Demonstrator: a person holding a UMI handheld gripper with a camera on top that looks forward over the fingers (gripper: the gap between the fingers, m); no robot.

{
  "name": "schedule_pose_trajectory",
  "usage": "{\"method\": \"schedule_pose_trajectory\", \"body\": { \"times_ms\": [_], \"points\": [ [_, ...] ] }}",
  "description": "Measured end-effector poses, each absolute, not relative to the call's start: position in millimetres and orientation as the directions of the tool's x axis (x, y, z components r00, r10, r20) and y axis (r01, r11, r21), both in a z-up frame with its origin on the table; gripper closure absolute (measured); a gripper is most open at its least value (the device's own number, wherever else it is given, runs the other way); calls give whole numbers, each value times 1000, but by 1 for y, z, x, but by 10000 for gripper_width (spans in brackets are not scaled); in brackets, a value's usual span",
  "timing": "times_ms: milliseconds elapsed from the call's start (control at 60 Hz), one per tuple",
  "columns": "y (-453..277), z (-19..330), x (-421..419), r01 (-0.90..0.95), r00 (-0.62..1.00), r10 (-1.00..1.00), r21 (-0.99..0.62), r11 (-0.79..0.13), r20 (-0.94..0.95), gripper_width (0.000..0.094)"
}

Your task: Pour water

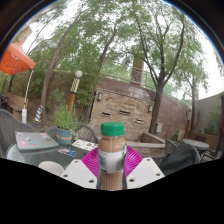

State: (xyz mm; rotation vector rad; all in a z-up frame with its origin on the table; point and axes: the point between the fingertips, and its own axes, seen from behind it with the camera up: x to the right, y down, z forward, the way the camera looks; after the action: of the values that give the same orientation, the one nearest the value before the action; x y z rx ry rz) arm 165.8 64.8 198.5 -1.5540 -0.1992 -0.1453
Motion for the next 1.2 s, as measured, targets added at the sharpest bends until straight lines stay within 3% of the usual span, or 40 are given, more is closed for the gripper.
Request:
{"method": "schedule_pose_trajectory", "body": {
  "times_ms": [50,117,283,400,717,883,933,1000,1200],
  "points": [
    [73,173,177,19,999,32,-1000,-9,18,647],
    [81,143,194,-94,995,30,-995,-40,-95,648],
    [86,106,215,-130,991,31,-989,-73,-132,648],
    [96,82,216,-55,998,21,-994,-98,-58,649],
    [93,88,226,-12,1000,18,-998,-66,-13,646],
    [87,82,232,-26,1000,8,-993,-118,-27,418],
    [75,76,242,-47,999,-19,-983,-178,-45,273],
    [62,81,245,-48,999,-20,-983,-179,-45,97],
    [-17,101,234,-77,996,33,-976,-203,-85,94]
  ]
}}
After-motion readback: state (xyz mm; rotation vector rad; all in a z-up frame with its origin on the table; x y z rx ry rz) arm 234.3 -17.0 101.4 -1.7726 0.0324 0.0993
